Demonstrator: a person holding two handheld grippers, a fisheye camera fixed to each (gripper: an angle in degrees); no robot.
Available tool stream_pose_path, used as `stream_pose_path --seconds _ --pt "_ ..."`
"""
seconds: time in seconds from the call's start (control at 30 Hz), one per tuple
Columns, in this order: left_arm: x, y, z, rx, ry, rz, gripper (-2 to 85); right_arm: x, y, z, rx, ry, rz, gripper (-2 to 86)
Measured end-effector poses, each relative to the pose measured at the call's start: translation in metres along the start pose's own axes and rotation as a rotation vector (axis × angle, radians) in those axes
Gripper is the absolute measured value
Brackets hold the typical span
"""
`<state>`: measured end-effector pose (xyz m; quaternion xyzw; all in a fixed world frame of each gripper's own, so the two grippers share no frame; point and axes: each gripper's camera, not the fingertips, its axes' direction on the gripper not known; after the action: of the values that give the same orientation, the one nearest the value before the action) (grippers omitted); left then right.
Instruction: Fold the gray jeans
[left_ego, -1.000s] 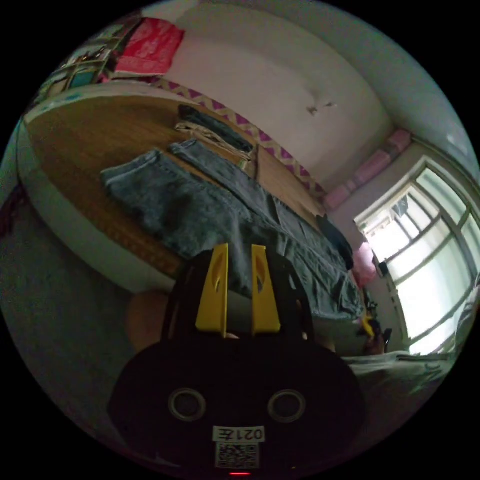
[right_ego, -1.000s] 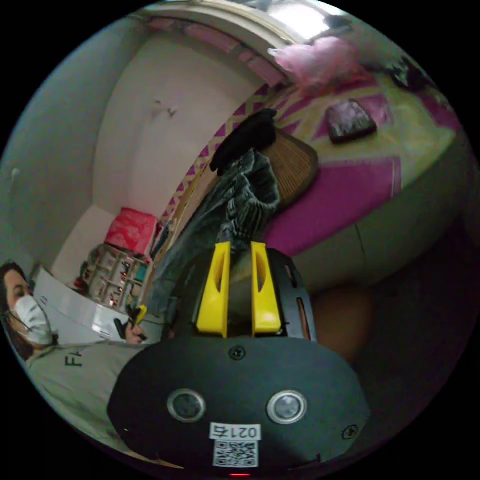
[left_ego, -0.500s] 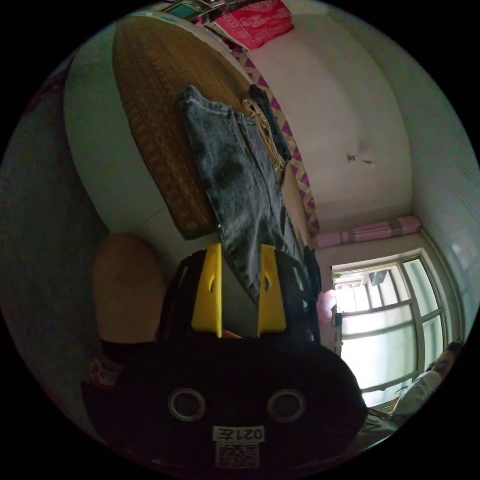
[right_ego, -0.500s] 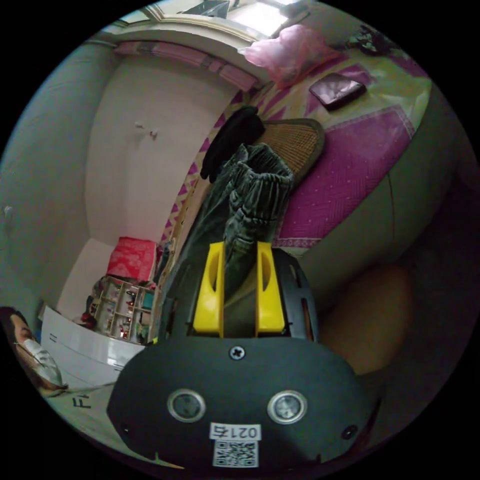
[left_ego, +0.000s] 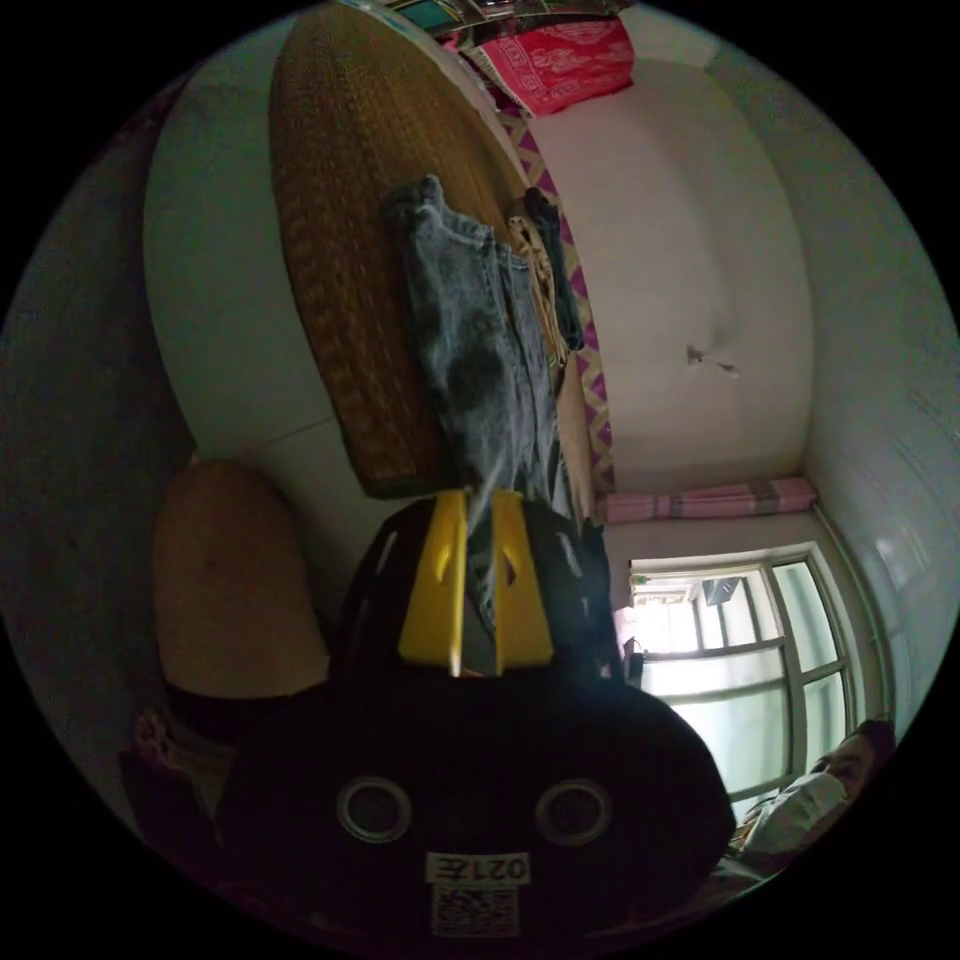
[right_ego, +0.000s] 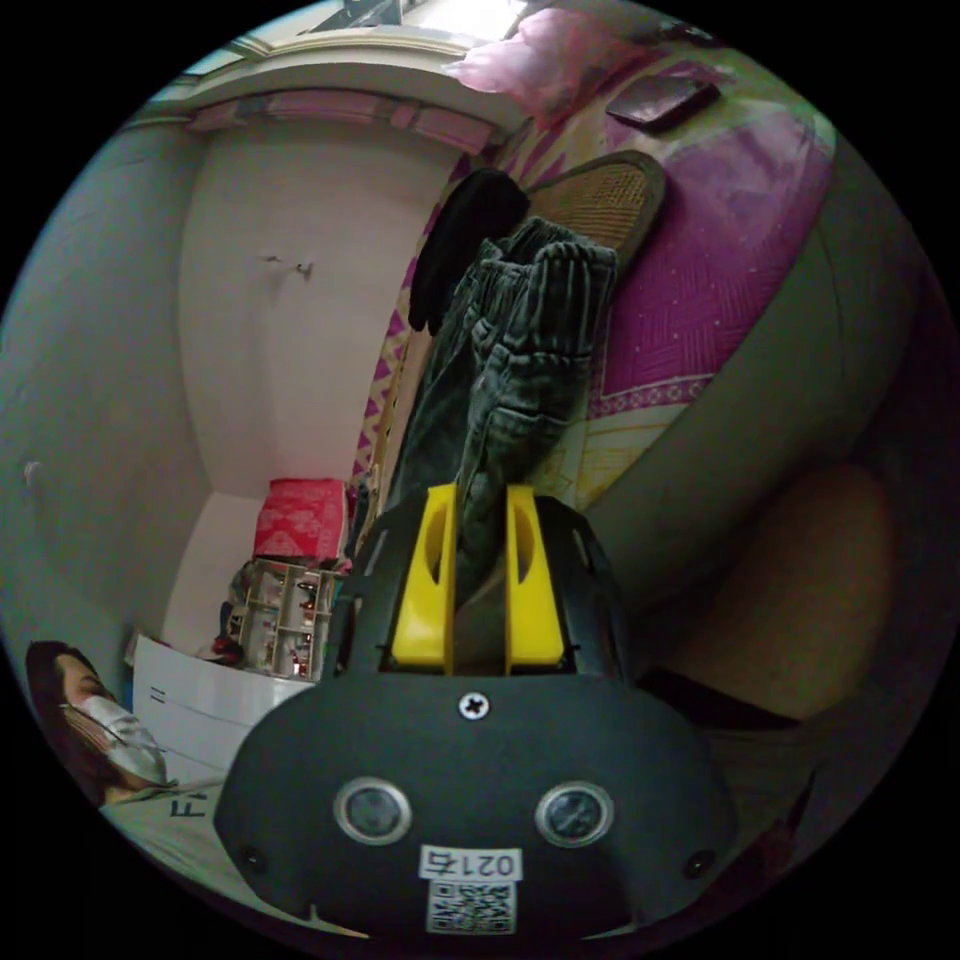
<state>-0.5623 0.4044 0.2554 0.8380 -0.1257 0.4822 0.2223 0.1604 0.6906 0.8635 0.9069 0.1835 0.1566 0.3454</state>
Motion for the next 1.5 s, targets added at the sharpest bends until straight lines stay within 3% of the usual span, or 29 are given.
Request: stream_pose_path --seconds 0.3,0.5,0.63,0.73,0.87,0.93,1.07,1.17,1.3,1.5 --pt "0.042 -0.01 0.011 0.039 0.065 0.129 -0.9 0.01 -0.007 0.002 -0.014 -0.169 0.05 0.0" --pt "0.165 -0.069 0.048 -0.066 -0.044 0.45 -0.9 -0.043 -0.057 0.018 -0.071 -0.283 -0.097 -0.3" --pt "0.267 -0.127 0.127 -0.172 -0.211 0.628 -0.8 -0.102 -0.122 0.061 -0.135 -0.229 -0.239 0.1" --pt "0.304 -0.174 0.214 -0.25 -0.327 0.651 -0.5 -0.122 -0.172 0.113 -0.173 -0.161 -0.253 1.3" --pt "0.297 -0.22 0.333 -0.393 -0.5 0.65 1.0 -0.114 -0.226 0.189 -0.222 0.014 -0.252 4.8" --pt "0.285 -0.229 0.351 -0.405 -0.607 0.661 1.2 -0.1 -0.237 0.199 -0.231 0.066 -0.229 5.3" --pt "0.278 -0.242 0.312 -0.218 -0.723 0.759 0.0 -0.084 -0.23 0.17 -0.19 0.038 -0.254 3.2" --pt "0.268 -0.242 0.283 -0.228 -0.604 0.788 0.8 -0.08 -0.207 0.147 -0.185 0.039 -0.31 0.9" --pt "0.255 -0.237 0.279 -0.247 -0.599 0.763 4.1 -0.079 -0.17 0.143 -0.225 0.01 -0.355 0.5" --pt "0.22 -0.23 0.253 -0.103 -0.534 0.558 5.2 -0.108 -0.106 0.158 -0.292 0.044 -0.537 3.4"
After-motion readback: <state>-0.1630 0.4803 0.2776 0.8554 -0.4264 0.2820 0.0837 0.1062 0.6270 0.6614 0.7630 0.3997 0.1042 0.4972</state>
